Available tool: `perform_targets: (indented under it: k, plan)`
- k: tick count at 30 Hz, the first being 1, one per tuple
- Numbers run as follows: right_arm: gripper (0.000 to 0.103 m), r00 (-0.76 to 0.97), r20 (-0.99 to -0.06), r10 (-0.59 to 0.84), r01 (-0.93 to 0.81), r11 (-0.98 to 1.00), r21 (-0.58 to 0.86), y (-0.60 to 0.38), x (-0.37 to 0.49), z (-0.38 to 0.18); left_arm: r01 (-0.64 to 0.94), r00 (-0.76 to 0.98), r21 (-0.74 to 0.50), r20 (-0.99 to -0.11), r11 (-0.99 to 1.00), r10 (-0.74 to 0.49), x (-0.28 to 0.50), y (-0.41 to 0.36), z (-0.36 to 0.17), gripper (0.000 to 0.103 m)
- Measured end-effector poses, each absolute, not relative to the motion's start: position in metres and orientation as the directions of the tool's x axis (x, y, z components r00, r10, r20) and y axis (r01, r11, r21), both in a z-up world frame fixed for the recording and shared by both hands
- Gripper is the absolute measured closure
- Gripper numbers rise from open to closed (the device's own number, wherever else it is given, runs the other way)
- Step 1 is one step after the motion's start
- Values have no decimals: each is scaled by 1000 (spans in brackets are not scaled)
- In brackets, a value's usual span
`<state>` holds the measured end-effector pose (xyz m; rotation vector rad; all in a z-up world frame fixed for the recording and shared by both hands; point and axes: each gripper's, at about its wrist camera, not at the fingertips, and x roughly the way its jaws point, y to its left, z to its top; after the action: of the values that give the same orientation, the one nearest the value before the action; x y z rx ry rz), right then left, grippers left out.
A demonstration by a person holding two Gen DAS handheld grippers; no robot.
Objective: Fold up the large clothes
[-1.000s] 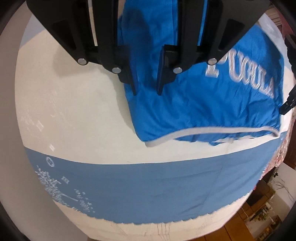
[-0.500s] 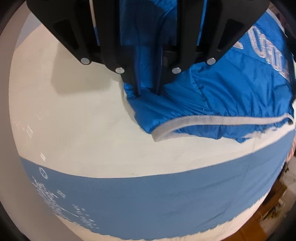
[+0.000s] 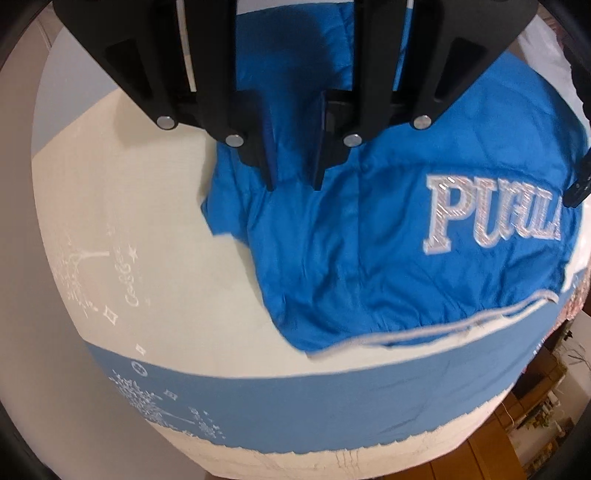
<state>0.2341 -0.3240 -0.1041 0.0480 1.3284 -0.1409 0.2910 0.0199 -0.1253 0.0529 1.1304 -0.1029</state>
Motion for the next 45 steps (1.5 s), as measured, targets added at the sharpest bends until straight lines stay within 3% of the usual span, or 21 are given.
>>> perform_targets:
  k: [7,12,14,15,17,19,21,23,29,38,42,44,45]
  plan:
    - [86,263,-956,-131,138,986,-97,-319,237,-125,110,427,0,-903,994,-48,294,20,-140,69]
    - [86,253,-966,-46,157,988,-6,-338,236,-113,86,404,-33,-912,996,-65,291,28,-128,69]
    - [77,280,-960,19,166,984,68,-350,223,-96,67,422,-46,-904,997,-70,284,42,-115,66]
    - [73,289,-957,32,168,982,84,-354,219,-90,59,439,-52,-895,997,-73,279,52,-106,56]
    - [52,309,-950,45,179,978,105,-370,208,-77,29,463,-34,-885,999,-44,270,72,-95,46]
    - [41,319,-945,67,190,973,133,-383,201,-70,2,469,-20,-883,1000,-19,265,91,-91,37]
    - [38,318,-941,120,193,963,187,-395,196,-70,-16,461,-37,-887,999,-25,261,106,-92,31]
    - [28,295,-941,164,195,954,227,-403,197,-77,-33,454,-52,-890,998,-31,259,119,-96,31]
    - [25,233,-920,315,202,910,363,-406,203,-107,-67,424,-158,-898,985,-115,261,140,-118,25]
    - [18,196,-908,370,203,890,407,-398,222,-133,-110,368,-318,-893,942,-259,292,143,-149,21]
    - [23,203,-913,355,177,903,391,-390,231,-133,-91,345,-286,-908,954,-240,307,122,-157,24]
    - [48,209,-905,371,163,899,406,-386,233,-131,-75,352,-272,-907,959,-230,308,111,-153,46]
    - [55,209,-898,388,166,890,423,-385,235,-130,-73,354,-262,-909,962,-221,308,108,-150,58]
